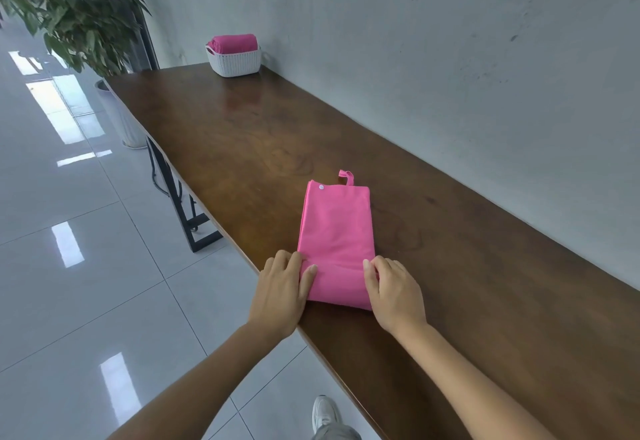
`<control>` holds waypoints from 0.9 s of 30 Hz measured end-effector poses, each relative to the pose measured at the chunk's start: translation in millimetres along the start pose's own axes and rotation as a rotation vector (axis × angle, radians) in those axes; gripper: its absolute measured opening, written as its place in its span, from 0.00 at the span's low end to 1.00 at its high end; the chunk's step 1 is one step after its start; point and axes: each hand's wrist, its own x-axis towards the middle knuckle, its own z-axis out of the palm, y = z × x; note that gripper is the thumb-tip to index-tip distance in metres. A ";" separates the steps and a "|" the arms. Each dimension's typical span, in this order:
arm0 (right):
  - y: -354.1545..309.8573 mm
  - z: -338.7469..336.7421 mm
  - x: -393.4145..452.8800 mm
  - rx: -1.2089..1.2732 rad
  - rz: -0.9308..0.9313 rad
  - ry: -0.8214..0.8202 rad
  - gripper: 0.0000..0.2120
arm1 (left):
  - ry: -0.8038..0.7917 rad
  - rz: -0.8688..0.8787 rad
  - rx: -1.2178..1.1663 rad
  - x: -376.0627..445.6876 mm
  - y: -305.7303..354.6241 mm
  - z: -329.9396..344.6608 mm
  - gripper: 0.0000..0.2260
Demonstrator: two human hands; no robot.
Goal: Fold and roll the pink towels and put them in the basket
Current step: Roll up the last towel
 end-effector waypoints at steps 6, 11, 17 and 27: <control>-2.5 -8.6 35.6 0.105 0.278 -0.297 0.24 | -0.005 0.093 -0.005 4.7 -13.2 0.4 0.24; -6.0 -4.1 49.5 0.057 0.356 -0.285 0.22 | -0.052 0.117 0.098 32.1 -16.0 -5.2 0.28; 1.2 9.2 12.7 0.070 0.047 0.047 0.21 | -0.079 0.045 0.023 39.3 -17.0 -3.9 0.33; -1.3 -3.6 9.8 0.138 0.093 -0.173 0.25 | -0.037 -0.046 -0.052 12.4 -11.1 -7.9 0.25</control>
